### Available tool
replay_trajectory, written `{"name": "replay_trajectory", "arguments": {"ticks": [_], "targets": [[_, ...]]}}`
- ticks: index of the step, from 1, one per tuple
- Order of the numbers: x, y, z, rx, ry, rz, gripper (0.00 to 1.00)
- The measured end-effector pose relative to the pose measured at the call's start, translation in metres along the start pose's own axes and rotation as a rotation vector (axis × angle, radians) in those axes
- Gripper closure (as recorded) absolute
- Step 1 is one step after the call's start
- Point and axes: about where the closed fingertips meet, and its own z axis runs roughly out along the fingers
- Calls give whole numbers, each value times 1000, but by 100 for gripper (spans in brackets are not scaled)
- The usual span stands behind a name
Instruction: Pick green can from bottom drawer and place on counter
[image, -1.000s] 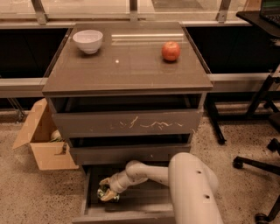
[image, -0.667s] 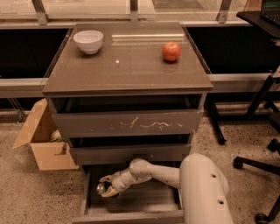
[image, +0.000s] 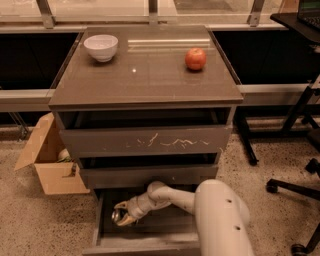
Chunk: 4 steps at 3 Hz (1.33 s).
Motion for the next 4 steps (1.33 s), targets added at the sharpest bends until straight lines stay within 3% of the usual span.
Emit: {"name": "replay_trajectory", "arguments": {"ticks": [1,2,3,4], "targets": [[37,49,48,-158,-10,-16,100],[29,48,45,-158,-10,-16,100],[29,48,45,-158,-10,-16,82],[28,48,45,-158,-10,-16,54]]}}
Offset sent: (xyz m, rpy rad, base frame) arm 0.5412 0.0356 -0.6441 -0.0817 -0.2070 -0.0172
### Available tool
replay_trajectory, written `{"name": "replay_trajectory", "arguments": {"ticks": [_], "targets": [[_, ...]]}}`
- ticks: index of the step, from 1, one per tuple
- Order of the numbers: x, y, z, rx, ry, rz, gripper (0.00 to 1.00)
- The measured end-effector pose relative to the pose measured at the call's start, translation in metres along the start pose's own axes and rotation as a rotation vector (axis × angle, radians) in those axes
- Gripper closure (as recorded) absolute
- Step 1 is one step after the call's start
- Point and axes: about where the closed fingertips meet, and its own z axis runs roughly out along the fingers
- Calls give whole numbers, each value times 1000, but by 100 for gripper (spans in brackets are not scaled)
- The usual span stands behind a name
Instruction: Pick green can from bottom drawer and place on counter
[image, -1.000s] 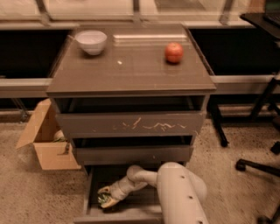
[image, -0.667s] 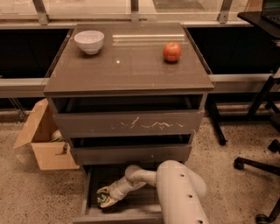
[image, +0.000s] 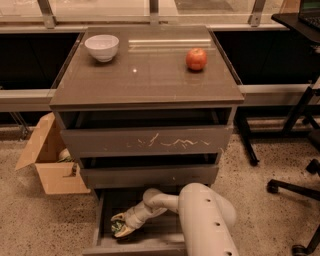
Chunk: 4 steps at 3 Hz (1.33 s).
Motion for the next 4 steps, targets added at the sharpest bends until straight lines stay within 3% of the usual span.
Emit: {"name": "replay_trajectory", "arguments": {"ticks": [1,2,3,4], "targets": [[-2,0,-1,0,0,0,68],[-23,-37,-73,157,101,-74,98],[-58,-62,-133,289,202,-155,100],[-118,-69,-171,401,271,-209,100]]}}
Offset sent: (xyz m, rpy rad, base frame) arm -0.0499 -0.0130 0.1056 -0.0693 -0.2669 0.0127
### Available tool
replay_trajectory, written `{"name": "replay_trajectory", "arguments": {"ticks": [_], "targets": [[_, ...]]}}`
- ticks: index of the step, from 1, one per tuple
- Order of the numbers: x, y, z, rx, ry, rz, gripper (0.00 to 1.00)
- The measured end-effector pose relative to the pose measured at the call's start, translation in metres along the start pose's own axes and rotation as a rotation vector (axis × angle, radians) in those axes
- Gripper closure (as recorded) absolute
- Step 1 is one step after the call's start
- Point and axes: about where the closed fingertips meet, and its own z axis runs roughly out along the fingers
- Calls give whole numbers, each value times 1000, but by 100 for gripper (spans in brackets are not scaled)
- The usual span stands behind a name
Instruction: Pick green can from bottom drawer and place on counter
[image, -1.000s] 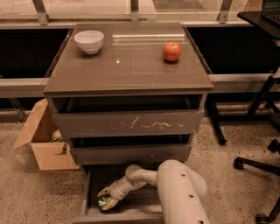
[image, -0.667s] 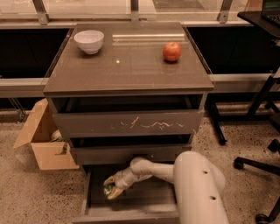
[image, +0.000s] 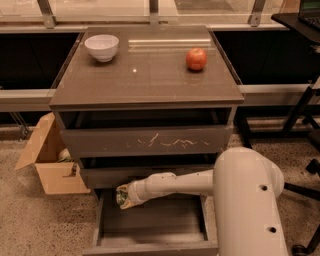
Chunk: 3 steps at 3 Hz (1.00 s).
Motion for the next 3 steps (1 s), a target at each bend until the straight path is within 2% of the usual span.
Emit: {"name": "replay_trajectory", "arguments": {"ticks": [1,2,3], "targets": [[1,-1,0,-3,1,0,100],[-31,2,-18,7,-31,-73,100],[-109,12,-72,75,-123,-247,100]]}}
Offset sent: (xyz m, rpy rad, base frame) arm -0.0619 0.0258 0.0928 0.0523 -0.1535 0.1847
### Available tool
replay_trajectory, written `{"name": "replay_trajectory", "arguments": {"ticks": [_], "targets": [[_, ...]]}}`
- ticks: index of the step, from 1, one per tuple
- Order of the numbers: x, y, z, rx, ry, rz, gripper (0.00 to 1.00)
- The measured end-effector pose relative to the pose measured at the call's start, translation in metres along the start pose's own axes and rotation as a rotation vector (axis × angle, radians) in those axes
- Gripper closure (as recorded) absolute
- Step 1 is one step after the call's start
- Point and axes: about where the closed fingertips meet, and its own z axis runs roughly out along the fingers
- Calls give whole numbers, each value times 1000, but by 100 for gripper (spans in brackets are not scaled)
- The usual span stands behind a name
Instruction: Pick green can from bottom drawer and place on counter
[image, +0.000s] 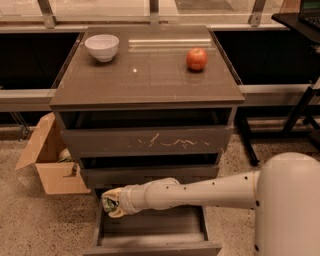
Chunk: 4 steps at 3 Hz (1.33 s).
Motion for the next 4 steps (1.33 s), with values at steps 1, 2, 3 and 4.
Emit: {"name": "replay_trajectory", "arguments": {"ticks": [1,2,3,4], "targets": [[-51,-9,-33,65,-58,-81,100],[-51,-9,-33,65,-58,-82,100],[-78,-35,-55,148,-102,-158,100],[-120,-69,-101,244,-126,-267,100]]}}
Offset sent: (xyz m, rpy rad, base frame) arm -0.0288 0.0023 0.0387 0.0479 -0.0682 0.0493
